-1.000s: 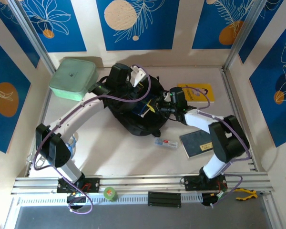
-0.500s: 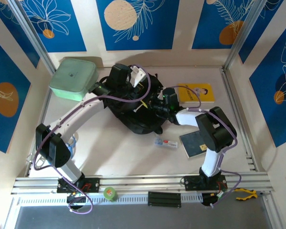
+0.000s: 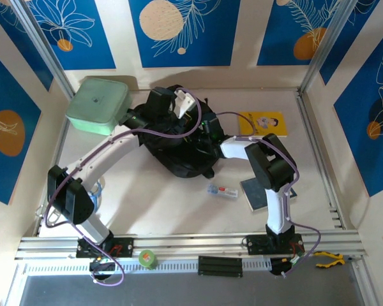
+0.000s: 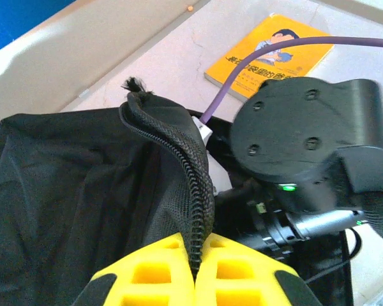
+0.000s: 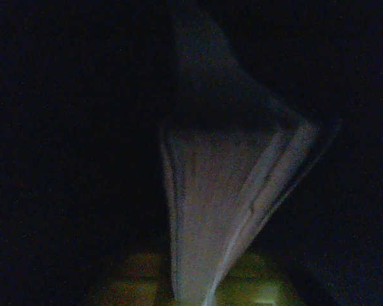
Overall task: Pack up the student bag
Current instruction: Place the book in the student bag, then close the student bag at the center of the table.
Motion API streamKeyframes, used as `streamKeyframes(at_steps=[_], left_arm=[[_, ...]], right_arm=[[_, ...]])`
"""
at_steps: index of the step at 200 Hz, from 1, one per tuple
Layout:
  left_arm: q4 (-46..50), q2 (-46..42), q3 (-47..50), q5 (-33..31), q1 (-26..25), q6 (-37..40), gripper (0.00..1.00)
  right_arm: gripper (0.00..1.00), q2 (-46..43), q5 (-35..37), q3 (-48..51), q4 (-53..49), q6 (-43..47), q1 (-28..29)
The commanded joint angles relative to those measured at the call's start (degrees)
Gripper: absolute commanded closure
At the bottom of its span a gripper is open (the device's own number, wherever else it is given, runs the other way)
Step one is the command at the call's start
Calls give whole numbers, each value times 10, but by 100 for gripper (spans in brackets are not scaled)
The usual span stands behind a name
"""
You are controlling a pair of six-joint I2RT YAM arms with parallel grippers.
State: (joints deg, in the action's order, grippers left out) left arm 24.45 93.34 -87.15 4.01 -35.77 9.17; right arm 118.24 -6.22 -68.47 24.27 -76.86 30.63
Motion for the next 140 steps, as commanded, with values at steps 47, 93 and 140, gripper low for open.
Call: streamKeyframes(at_steps=[47,93,140], left_arm=[[-38,-32,48,8,29,-16,100],[-9,-55,80,21,39,3,100],[97,-130,125,94,53,41,88]], right_arm=[[46,-168,-48,65,-123,70,-13],[38,-351,-10,169,-292,113,-36],[33,-453,122,176,-514,163,-117]])
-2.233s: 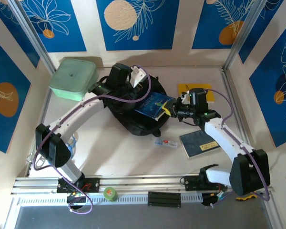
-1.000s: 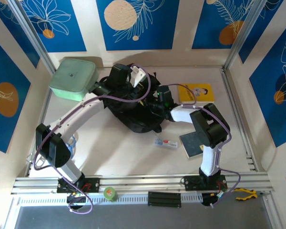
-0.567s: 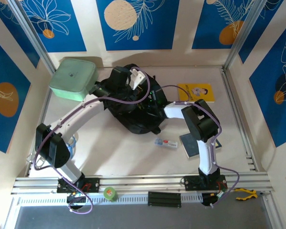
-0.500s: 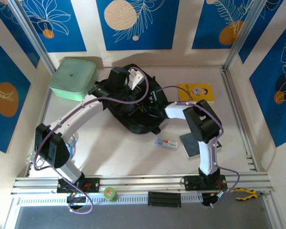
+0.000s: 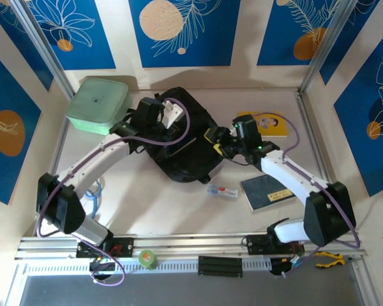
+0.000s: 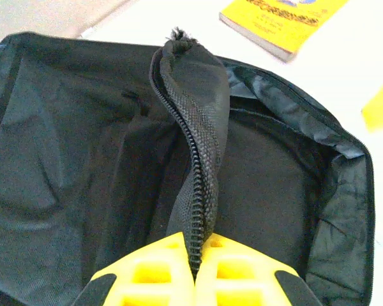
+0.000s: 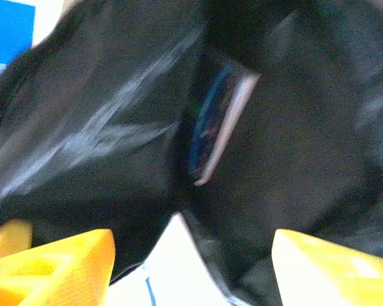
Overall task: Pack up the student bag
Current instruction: Close the student bag at the center of the table, then move the book to the middle-right of the table.
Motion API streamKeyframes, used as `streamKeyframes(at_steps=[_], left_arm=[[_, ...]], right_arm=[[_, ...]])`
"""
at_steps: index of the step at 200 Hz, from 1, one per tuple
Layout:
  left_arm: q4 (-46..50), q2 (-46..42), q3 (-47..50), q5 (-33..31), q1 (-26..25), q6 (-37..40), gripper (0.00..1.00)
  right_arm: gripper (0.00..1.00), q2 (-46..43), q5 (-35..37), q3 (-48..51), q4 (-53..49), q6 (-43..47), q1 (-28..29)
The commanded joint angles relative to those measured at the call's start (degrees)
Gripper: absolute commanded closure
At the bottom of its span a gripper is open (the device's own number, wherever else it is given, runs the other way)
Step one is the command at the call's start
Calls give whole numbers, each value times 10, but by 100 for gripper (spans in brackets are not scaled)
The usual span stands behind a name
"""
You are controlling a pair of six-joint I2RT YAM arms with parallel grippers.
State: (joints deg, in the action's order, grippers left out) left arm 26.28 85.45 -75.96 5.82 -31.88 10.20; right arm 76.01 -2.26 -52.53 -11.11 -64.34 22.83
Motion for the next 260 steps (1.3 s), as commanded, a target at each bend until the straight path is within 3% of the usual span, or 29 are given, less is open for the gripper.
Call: streamKeyframes(at_steps=[1,15,51,97,165,218,260], left_arm=[[83,-51,13,82,14,32,86],[131,-57,8,120,15,37,73],[129,-72,22,110,15,7,28],[25,-72,31,58,14,-72,0],[-38,-1,-6,13,15,-172,0],[-46,68,-53,92,8,-218,2],[-59,133,-99,113,-33,-245,4]], right_arm=[[33,-32,84,18,-162,38,-42],[32,-46,104,26,-199,37,-74],[26,-66,110,63,-248,26,-154],[21,-90,143,116,-305,3,-222],[20,-87,92,181,-240,27,-301],[22,-18,17,201,-96,45,-296],[25,106,-76,131,-3,123,-289]])
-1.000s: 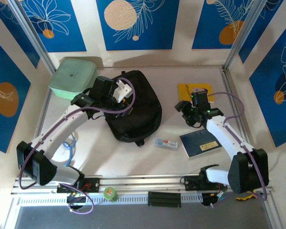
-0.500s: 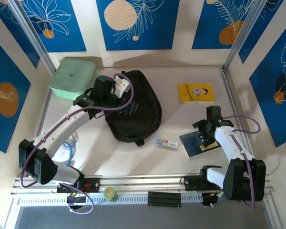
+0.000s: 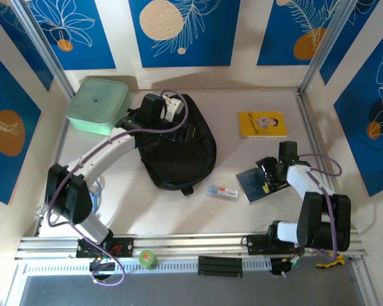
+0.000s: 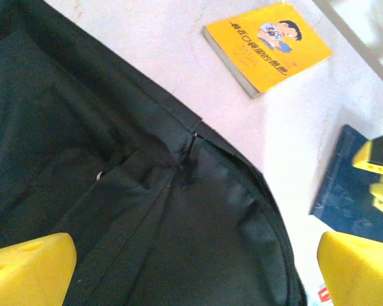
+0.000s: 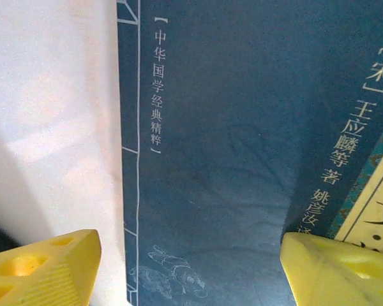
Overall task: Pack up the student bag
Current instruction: Move the book to the middle-right of the table, then pick up the book from the middle-right of the table.
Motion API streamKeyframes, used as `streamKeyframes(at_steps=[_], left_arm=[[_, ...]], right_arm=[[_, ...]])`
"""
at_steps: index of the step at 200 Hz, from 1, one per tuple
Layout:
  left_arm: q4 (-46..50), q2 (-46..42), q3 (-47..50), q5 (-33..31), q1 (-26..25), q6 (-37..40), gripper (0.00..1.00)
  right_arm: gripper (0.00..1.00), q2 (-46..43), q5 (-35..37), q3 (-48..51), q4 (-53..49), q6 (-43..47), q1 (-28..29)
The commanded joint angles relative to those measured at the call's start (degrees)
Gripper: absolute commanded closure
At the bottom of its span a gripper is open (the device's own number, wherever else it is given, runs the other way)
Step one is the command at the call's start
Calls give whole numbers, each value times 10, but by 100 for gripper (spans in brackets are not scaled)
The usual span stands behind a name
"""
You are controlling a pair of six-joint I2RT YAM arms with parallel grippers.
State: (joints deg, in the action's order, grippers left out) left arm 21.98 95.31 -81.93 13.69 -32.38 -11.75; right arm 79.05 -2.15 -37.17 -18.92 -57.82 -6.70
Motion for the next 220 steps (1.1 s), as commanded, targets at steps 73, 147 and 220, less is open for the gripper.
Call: streamKeyframes(at_steps=[73,147,220], left_arm=[[30,202,-187,23,-127,-43,11],[108,358,-328,-49,-203,6,19],[195,479,-444,-128,-216,37,26]], right_arm=[[30,25,-15,-88,-43,104,7],[42,-28,16,-12,-80,84,-18],[53,36,-5,-21,-53,101,-17]])
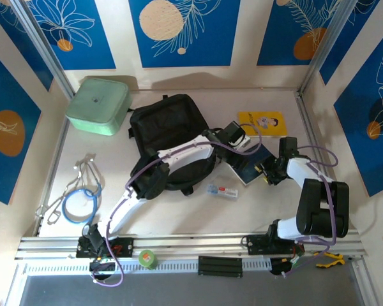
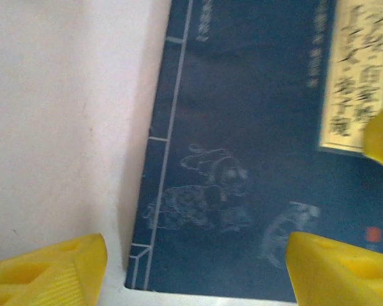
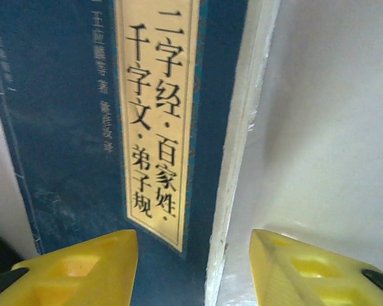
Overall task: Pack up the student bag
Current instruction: Pick up the book from the middle-right of the table.
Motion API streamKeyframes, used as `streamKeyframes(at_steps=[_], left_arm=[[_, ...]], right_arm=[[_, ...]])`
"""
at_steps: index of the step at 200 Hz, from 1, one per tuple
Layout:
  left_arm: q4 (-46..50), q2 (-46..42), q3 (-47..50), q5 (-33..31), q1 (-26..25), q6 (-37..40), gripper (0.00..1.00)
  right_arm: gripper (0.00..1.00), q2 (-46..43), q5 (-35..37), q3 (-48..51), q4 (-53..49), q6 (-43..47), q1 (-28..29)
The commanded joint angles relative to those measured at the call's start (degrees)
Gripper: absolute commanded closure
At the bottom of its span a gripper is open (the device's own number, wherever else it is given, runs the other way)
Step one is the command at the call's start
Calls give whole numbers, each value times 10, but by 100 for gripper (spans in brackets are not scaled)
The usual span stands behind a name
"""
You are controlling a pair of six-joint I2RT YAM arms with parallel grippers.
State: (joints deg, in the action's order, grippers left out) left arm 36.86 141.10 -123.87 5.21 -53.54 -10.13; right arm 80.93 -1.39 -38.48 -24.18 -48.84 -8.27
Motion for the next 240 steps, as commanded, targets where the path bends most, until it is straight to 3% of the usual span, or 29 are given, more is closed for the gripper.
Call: streamKeyframes(at_steps=[1,84,173,240], left_arm=[[46,21,-24,-43,-5,21,26],[88,64,-27,-76,-27,64,25],[115,90,-23,-48,-33,94,36],[108,89,-14,-33,-33,96,42]], right_arm=[[53,18,-12,-8,-1,11,0],[63,32,-26,-40,-20,28,9],[72,0,-97,-72,-32,56,12],[80,-8,-132,-32,-17,46,22]])
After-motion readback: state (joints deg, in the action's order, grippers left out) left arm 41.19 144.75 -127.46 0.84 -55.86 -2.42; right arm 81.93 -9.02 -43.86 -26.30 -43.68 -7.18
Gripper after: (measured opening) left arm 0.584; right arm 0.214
